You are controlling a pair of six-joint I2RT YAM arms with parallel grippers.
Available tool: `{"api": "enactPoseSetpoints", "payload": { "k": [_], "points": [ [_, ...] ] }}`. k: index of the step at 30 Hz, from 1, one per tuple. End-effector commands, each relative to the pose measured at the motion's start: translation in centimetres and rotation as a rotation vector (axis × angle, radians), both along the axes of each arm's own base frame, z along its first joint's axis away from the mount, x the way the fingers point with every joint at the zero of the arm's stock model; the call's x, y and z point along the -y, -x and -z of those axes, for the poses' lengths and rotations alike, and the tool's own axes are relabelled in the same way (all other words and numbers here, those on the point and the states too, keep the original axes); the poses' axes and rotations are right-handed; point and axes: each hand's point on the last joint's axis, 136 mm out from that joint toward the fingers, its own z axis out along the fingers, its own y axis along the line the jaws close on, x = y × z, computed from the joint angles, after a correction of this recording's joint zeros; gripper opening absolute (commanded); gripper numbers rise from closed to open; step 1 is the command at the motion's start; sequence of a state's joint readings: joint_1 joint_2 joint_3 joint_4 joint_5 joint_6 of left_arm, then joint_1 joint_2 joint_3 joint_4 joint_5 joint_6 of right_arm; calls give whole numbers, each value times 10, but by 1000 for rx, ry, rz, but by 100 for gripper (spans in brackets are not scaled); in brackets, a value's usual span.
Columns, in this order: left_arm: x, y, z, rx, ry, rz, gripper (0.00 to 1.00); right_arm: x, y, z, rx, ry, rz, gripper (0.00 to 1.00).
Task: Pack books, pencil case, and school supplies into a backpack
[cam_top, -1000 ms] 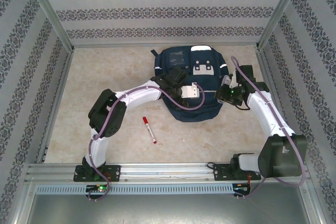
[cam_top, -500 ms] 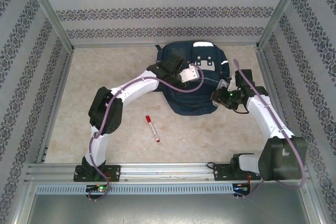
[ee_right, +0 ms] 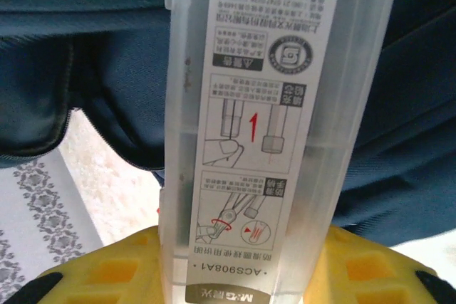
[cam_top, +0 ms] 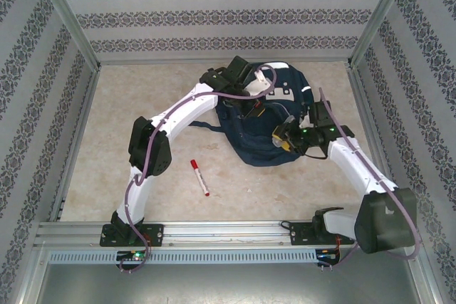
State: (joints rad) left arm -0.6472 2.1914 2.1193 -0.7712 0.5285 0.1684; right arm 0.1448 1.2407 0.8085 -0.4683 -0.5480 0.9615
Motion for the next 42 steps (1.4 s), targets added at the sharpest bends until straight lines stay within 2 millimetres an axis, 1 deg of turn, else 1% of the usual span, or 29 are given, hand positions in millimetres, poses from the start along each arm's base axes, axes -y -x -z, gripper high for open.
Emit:
{"api": "enactPoseSetpoints", "payload": {
  "k": [1,5,6,8,12,15,18,19,21,25,28,30,32,34,35,36,37,38,39,40,42],
  "points": [
    [18,14,-30,-129,141,-17,0,-19,-20,0,-47,-140,161,36],
    [17,22,-27,-132,142,4,0,-26,-39,5,-55,-165,275,37],
    [16,22,-26,-131,139,-1,0,-29,-42,6,-71,-176,300,38],
    [12,20,-22,-127,117,-19,0,-29,-41,6,-86,-174,356,38],
    [3,13,-19,-124,74,-60,0,-10,-16,8,-81,-90,476,34],
    [-1,9,-17,-121,55,-97,0,3,3,11,-90,-24,499,32],
    [-1,5,-19,-142,59,-144,0,4,12,17,-116,-40,508,32],
    [0,5,-20,-160,66,-156,0,3,11,18,-111,-58,511,32],
    [4,7,-28,-183,94,-152,0,-5,3,14,-85,-94,491,32],
    [8,11,-41,-197,138,-156,0,-28,-18,-7,-41,-135,405,35],
    [10,15,-45,-194,145,-135,0,-29,-35,-16,10,-109,398,35],
    [7,18,-42,-196,129,-126,0,-27,-45,-21,46,-83,395,35],
    [6,21,-39,-204,114,-117,0,-30,-50,-22,47,-80,390,35],
    [6,24,-41,-206,117,-101,0,-36,-56,-18,42,-100,386,36],
    [6,24,-42,-204,120,-97,0,-39,-58,-16,38,-111,383,38],
    [6,24,-44,-197,124,-96,0,-42,-61,-11,31,-122,378,42],
    [6,23,-45,-189,127,-94,0,-46,-65,-12,44,-134,365,51],
    [6,22,-46,-181,128,-95,0,-47,-67,-12,51,-132,357,65],
    [6,21,-47,-173,128,-99,0,-46,-67,-12,50,-118,358,75],
    [5,20,-47,-169,129,-101,0,-41,-65,-12,53,-97,371,79],
    [5,20,-48,-162,129,-99,0,-31,-58,-9,52,-71,401,80]
  ]
}}
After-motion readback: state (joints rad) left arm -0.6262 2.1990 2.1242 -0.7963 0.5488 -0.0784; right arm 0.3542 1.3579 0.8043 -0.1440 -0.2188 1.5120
